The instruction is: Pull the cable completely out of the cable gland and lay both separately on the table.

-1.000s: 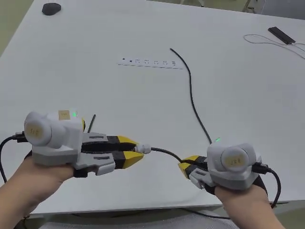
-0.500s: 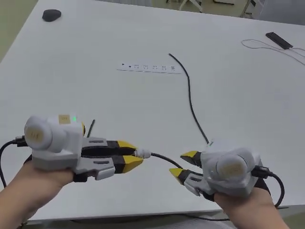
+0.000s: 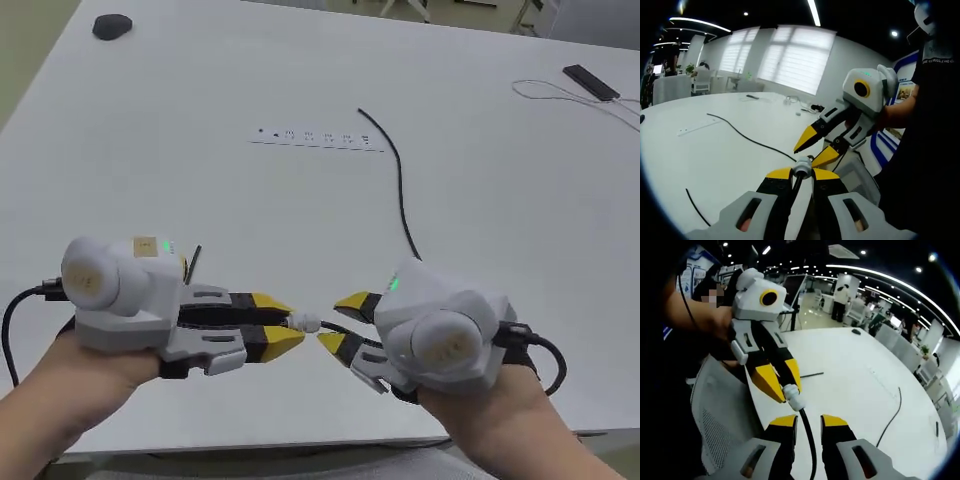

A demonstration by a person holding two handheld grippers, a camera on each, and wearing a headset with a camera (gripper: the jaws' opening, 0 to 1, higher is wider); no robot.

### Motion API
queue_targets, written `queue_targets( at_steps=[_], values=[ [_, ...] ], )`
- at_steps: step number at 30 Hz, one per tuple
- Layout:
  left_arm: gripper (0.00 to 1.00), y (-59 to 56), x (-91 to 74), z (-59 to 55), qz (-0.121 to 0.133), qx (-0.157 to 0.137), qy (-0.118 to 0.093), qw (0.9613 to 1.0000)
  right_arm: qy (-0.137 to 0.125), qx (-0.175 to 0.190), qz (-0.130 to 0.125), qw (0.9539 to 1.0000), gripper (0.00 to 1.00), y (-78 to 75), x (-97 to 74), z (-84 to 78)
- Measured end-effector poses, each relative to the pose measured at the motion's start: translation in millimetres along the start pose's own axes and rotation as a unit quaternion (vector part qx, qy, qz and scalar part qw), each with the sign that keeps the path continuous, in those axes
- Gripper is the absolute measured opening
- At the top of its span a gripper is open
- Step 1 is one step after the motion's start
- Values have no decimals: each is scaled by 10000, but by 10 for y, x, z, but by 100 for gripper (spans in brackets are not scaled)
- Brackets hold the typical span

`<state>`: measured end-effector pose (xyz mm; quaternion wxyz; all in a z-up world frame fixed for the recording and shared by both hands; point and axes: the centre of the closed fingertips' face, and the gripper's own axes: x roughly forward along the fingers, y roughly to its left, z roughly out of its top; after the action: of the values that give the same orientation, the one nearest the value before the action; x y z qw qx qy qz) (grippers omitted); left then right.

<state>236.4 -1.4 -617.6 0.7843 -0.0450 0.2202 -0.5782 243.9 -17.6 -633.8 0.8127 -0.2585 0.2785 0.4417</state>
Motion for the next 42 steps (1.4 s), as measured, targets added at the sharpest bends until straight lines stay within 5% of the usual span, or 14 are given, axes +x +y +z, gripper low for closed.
queue_targets(
  at_steps=[14, 25, 42],
  values=[
    [15, 9, 25, -99, 42, 11, 129, 9999, 138, -612, 34, 9980, 0, 94, 67, -65],
    [15, 25, 70, -139, 8, -5, 207, 9998, 95, -242, 44, 9997, 0, 71, 93, -150],
    [15, 99, 45, -77, 102, -45, 82, 9999, 122, 636, -229, 9976, 0, -165, 112, -350]
  ],
)
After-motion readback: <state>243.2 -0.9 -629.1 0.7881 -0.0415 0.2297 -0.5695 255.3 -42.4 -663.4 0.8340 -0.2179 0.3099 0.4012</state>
